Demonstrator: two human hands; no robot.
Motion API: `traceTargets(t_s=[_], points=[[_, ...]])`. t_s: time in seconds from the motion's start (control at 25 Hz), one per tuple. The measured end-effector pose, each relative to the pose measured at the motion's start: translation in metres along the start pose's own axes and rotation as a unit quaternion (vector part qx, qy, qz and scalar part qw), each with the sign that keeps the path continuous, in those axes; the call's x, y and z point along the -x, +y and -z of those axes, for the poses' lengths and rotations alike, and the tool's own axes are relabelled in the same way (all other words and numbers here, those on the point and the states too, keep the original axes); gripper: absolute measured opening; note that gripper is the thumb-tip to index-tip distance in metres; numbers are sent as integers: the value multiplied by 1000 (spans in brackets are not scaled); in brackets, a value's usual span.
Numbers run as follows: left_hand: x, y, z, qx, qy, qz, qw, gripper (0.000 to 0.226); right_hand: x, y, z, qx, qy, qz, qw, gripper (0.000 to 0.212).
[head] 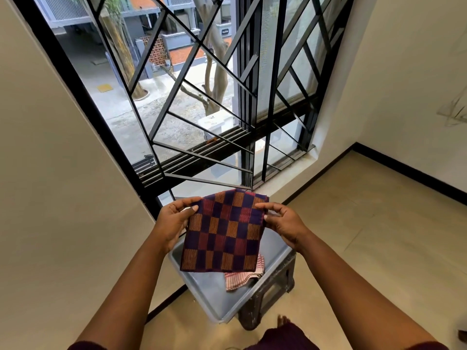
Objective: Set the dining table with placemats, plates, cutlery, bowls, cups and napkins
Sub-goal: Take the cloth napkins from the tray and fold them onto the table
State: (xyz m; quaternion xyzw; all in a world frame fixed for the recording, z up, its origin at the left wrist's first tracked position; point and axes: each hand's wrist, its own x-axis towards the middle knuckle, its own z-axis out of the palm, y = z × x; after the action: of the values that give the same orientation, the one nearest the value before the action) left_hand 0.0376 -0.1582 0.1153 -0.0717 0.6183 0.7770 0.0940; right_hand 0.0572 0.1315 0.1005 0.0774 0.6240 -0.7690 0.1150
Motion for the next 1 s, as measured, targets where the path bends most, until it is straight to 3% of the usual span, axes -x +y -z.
traceTargets(t_s=[0.16,0.56,0.76,0.88,1.0], points=[[-1,2,4,-12,6,7,1000,23,0,2,-3,69,15,-6,998,23],[-2,-7,7,-11,41,29,999,27,-8,-1,4,-6,76,-3,997,21],[0,-4,3,-178,30,16,983,42,-9,-1,6,51,62,13,997,5],[1,-7,3,-299,53,-26,952,39,-8,1,6,161,41,43,985,34],[2,-9,3,-396,74,-71,912,36,-9,1,7,235,42,69,969,43]])
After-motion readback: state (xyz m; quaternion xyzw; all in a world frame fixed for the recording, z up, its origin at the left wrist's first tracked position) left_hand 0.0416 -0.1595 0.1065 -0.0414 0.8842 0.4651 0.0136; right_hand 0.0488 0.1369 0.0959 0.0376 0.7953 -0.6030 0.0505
